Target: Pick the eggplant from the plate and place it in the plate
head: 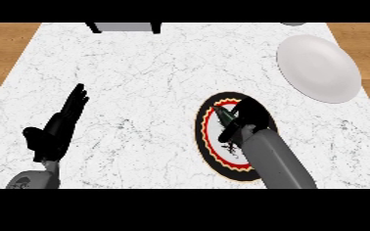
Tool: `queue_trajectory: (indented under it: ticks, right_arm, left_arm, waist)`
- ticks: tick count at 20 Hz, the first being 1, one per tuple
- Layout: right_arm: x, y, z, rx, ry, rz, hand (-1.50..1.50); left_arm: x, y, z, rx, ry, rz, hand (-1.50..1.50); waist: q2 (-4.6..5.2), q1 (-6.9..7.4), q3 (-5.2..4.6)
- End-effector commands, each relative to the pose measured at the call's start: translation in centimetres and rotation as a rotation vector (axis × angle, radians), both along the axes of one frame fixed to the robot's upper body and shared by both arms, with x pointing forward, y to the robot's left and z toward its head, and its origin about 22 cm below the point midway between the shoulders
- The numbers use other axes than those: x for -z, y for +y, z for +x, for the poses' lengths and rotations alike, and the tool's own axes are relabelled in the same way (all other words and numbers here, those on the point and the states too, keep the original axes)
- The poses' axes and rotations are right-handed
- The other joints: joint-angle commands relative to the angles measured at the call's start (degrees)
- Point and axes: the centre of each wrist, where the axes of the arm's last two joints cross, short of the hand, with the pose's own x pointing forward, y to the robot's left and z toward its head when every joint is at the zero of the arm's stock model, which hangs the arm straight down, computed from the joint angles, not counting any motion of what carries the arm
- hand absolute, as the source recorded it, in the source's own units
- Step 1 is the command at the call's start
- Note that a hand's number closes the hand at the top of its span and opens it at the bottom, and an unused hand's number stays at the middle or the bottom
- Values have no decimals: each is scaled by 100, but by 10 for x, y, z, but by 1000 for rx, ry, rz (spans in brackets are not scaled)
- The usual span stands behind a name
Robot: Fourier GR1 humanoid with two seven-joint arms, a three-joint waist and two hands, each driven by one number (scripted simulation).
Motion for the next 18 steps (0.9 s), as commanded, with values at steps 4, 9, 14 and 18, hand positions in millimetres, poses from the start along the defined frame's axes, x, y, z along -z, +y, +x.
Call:
queue_trajectory:
  ticks: [4,9,14,18]
  right_arm:
    - [-8,-192,-30,13,-149,-105,150]
    - [-54,-316,-66,11,-300,-225,150]
    - [-71,-390,-110,-20,-520,-264,150]
    - [-96,-440,-144,-30,-617,-253,150]
  left_arm:
    - [6,7,-9,-61,18,-20,0]
    - [14,11,-22,-85,30,-31,0]
    - [3,3,-9,-44,-1,-15,0]
    - [-3,-8,-8,-14,-11,-11,0]
  waist:
    - [62,-423,102]
    - [68,-525,127]
    - [108,-227,125]
    - [98,-52,113]
